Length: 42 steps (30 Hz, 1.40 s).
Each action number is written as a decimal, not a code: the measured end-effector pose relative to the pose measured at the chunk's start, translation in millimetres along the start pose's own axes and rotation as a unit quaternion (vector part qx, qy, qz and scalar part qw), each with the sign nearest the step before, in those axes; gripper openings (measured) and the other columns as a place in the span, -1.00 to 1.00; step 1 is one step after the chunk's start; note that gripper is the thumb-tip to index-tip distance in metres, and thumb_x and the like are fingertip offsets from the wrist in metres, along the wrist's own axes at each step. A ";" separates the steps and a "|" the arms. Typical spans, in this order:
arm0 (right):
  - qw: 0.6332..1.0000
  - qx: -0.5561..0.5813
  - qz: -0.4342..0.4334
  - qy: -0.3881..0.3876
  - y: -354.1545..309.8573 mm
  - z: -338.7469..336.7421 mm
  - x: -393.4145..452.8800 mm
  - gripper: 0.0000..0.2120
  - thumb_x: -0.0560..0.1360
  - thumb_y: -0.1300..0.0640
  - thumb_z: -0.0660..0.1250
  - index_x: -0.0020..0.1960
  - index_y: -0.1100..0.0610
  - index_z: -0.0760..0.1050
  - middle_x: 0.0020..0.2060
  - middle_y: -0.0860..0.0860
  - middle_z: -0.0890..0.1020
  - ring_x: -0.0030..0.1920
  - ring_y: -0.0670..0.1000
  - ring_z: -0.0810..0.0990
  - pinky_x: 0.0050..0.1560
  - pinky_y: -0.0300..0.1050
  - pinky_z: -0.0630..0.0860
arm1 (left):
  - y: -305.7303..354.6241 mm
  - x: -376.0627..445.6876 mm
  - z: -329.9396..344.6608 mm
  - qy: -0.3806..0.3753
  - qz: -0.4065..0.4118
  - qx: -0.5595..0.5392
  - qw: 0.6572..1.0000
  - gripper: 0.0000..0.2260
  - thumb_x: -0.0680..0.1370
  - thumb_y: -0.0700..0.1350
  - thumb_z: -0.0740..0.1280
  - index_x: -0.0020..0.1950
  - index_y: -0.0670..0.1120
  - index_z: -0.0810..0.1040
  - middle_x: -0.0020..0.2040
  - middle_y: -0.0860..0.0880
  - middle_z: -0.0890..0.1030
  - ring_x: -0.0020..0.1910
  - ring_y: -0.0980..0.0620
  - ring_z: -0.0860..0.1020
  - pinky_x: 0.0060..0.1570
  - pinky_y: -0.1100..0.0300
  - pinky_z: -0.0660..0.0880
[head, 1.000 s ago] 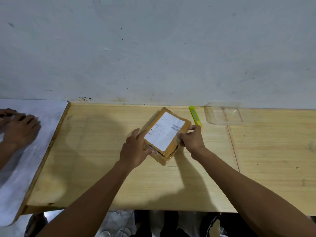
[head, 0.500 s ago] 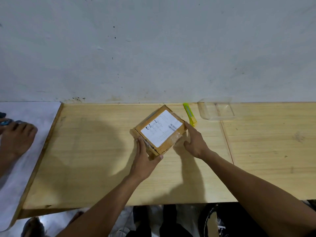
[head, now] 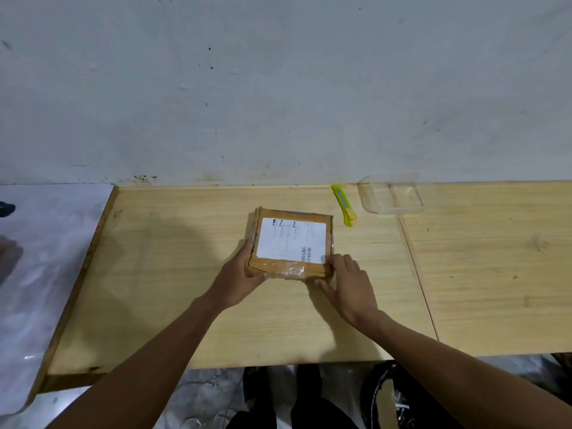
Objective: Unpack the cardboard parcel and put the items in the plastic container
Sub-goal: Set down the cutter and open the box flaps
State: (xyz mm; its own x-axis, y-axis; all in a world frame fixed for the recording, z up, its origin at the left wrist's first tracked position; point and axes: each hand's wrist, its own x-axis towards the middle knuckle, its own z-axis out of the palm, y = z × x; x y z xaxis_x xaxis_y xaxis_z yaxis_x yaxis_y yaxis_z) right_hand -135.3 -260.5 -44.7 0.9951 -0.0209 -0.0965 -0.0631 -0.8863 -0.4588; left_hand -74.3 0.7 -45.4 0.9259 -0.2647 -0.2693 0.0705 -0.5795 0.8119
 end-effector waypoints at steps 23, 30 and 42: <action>0.987 0.015 -0.146 0.068 2.8 -32.8 52.5 -0.65 0.60 -0.12 0.09 0.07 -0.04 0.62 0.01 -0.12 0.69 0.04 0.06 0.59 -0.03 0.01 0.43 | -1.8 6.4 20.9 0.035 -0.052 -0.134 0.989 -0.21 0.46 -0.06 0.49 0.56 0.15 0.11 0.46 0.20 0.34 0.38 0.16 0.40 0.40 0.14 0.33; 0.979 0.034 -0.193 0.047 5.2 -42.2 58.9 -0.76 0.58 -0.02 0.24 -0.01 0.03 0.65 -0.08 -0.11 0.70 -0.05 0.00 0.55 -0.03 -0.08 0.45 | 0.6 9.1 20.9 0.042 -0.067 -0.128 0.989 -0.21 0.45 -0.12 0.50 0.56 0.09 0.14 0.37 0.26 0.40 0.28 0.21 0.48 0.30 0.27 0.37; 0.969 -0.142 -0.198 -0.037 -13.0 -13.5 51.3 -0.45 0.38 -0.28 0.37 0.31 -0.11 0.46 0.28 -0.08 0.51 0.31 0.05 0.42 0.22 0.06 0.37 | 11.7 4.3 18.7 0.071 -0.073 -0.084 0.991 -0.24 0.45 -0.16 0.48 0.54 0.11 0.17 0.27 0.32 0.29 0.24 0.28 0.42 0.16 0.41 0.32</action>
State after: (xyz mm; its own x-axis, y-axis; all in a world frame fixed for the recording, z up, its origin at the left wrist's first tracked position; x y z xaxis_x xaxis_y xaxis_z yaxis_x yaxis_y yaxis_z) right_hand -82.4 -256.4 -31.7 0.9279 0.3717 -0.0308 0.3573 -0.9096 -0.2118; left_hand -76.4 -21.6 -46.7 0.9437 -0.0692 -0.3234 0.2565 -0.4638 0.8480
